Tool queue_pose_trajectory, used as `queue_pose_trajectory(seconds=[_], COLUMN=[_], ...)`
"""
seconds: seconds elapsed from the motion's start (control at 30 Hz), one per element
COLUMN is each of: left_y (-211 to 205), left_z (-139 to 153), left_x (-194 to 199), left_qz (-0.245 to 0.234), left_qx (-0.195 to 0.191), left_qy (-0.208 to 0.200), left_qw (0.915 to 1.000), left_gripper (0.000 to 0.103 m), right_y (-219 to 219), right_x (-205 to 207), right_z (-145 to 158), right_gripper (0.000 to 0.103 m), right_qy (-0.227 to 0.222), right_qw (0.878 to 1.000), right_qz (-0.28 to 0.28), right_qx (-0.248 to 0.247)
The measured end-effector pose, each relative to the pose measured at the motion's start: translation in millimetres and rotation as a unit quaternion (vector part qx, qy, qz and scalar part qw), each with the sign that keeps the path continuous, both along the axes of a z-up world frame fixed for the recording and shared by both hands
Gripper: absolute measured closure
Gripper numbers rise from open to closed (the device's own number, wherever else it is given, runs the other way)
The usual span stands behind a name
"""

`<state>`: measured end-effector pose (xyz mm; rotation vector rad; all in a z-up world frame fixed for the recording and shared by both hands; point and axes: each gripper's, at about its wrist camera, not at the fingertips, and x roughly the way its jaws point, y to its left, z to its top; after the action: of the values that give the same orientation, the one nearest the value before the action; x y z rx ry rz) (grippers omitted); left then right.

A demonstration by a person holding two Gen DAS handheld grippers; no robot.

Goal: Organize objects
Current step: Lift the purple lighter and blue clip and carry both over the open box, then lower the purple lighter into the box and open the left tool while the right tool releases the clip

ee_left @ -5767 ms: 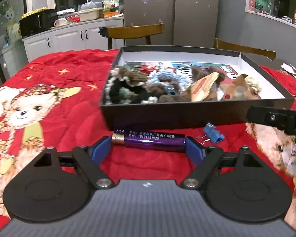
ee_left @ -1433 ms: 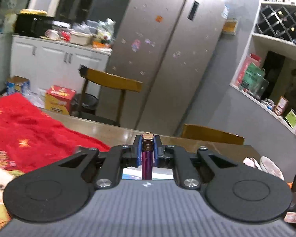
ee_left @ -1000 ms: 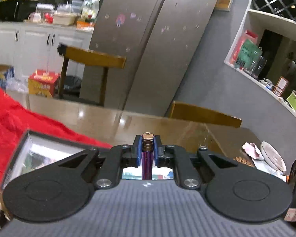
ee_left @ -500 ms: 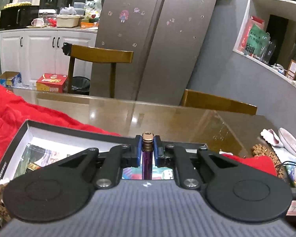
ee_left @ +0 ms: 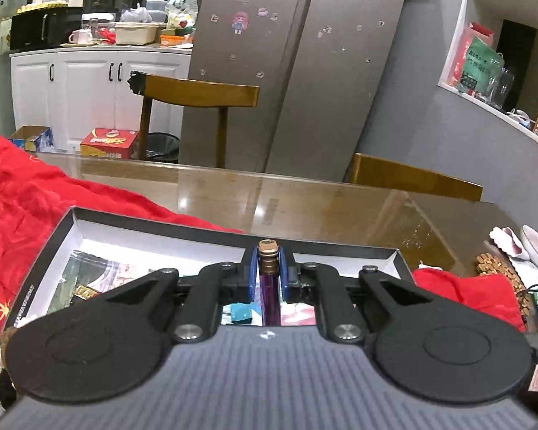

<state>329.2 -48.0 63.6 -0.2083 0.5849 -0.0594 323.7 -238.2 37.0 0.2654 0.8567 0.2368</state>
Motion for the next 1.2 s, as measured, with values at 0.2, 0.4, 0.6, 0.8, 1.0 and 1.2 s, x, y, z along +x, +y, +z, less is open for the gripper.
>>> queue_pose_trajectory(seconds=[0.2,0.4,0.6,0.8,1.0,1.2], left_y=[5.2,7.6,15.2,17.7,19.6,19.5], left_z=[-0.2,-2.6,-8.3,-16.3,-14.0,-12.6], left_x=[0.4,0.5,9.9,13.6,15.1,17.2], left_qz=[0.002,0.007,0.016,0.033,0.037,0.029], left_qx=[0.002,0.000,-0.026,-0.025,-0.030,-0.029], left_qy=[0.005,0.017,0.054,0.087,0.102,0.107], left_qw=[1.0000,0.9998,0.9980,0.9954,0.9936,0.9934], left_gripper=[0.087,0.086,0.086,0.086,0.086,0.053], right_y=[0.6,3.2,6.1,7.3,6.3,4.2], right_x=[-2.9,-2.9,-5.6,-6.6,-6.1,-5.3], right_z=[1.1,1.5,1.6,1.3,0.3,0.1], right_gripper=[0.086,0.086,0.086,0.086,0.085,0.058], right_qy=[-0.004,-0.004,-0.007,-0.008,-0.006,-0.004], right_qw=[1.000,1.000,1.000,1.000,1.000,1.000], right_qz=[0.002,0.010,0.016,0.017,0.018,0.018], right_qx=[-0.004,-0.003,-0.008,-0.008,-0.005,0.008])
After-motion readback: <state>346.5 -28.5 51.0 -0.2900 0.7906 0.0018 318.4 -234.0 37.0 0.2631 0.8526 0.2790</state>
